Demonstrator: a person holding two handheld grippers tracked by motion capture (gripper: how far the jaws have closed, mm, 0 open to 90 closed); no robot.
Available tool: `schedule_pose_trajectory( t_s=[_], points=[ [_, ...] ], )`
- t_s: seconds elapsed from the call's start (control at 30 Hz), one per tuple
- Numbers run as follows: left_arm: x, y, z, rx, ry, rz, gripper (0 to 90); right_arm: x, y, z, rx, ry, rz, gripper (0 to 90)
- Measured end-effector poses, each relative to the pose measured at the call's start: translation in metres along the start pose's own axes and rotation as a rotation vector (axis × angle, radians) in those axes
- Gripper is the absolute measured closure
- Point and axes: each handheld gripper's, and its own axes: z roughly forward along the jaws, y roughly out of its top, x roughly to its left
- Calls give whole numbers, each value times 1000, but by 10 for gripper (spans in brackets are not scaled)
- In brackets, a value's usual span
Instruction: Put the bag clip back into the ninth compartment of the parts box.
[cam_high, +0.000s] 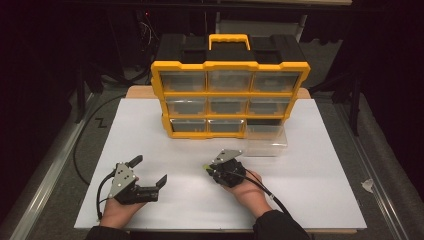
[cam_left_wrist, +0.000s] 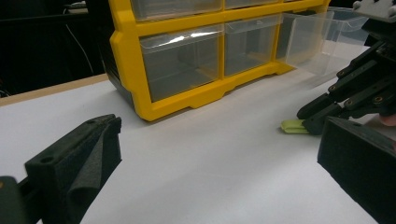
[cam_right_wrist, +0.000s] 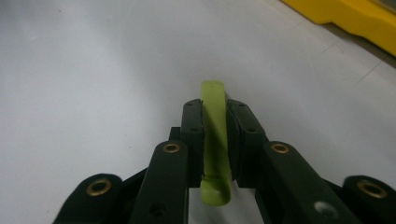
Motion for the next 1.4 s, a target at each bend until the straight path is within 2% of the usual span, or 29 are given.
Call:
schedule_pose_trajectory(
  t_s=[0.67,0.9,1.4],
  points=[
    [1,0,-1,-8,2,-5,1,0,-7,-21,-12,25,-33,804],
    [0,0,-1,-7,-1,-4,1,-1,-10,-27,-12,48,-37,804],
    [0,0,-1,-5,-3,-5,1,-8,-23,-51,-13,32,-50,803]
  ],
)
